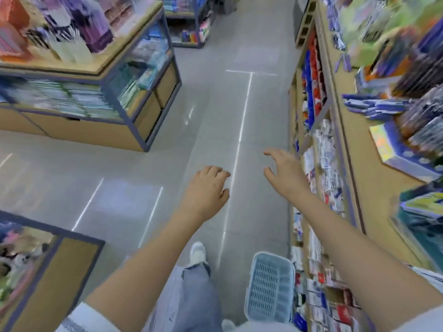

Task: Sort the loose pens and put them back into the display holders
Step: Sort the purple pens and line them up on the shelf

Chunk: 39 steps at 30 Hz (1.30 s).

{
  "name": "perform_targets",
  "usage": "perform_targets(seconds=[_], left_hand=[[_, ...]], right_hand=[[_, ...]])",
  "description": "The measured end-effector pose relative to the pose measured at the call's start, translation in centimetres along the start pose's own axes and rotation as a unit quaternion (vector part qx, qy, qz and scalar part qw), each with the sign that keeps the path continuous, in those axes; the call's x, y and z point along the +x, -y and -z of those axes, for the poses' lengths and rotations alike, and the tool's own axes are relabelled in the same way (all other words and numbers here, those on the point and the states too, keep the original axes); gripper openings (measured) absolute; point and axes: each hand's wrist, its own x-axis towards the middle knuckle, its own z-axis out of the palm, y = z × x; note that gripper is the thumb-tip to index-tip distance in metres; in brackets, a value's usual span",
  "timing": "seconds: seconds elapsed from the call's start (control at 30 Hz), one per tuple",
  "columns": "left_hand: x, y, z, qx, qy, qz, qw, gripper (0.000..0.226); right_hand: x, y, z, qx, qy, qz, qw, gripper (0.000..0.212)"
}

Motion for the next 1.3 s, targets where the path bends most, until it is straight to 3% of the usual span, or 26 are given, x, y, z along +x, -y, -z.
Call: perform_targets(seconds=[0.3, 0.53, 0.73, 1.03, 1.3], left_hand=[[27.8, 3.7, 1.5, 0.021, 0.039, -0.166, 0.985, 0.046], [45.4, -0.4, 1.4, 0.015, 0.101, -0.279, 0.955, 0.047], [57.8, -5.7, -2.0, 0.009, 0.138, -0.346, 0.928, 0.051], [71.3, -14.5, -6.4, 0.043, 0.218, -0.465, 0.857, 0.057], [79.7, -18.5, -10.0, 0.124, 0.265, -0.581, 0.760, 0.061]], right_hand=[[19.4, -7.8, 0.0, -0.044, -0.063, -0.143, 0.987, 0.040], [28.3, -14.5, 4.1, -0.044, -0.117, -0.247, 0.961, 0.039], [34.7, -23.2, 6.3, -0.076, -0.110, -0.308, 0.942, 0.035], [39.9, -31.7, 9.0, -0.096, -0.051, -0.410, 0.906, 0.037], [42.9, -34.7, 7.8, -0.120, -0.032, -0.520, 0.845, 0.047]])
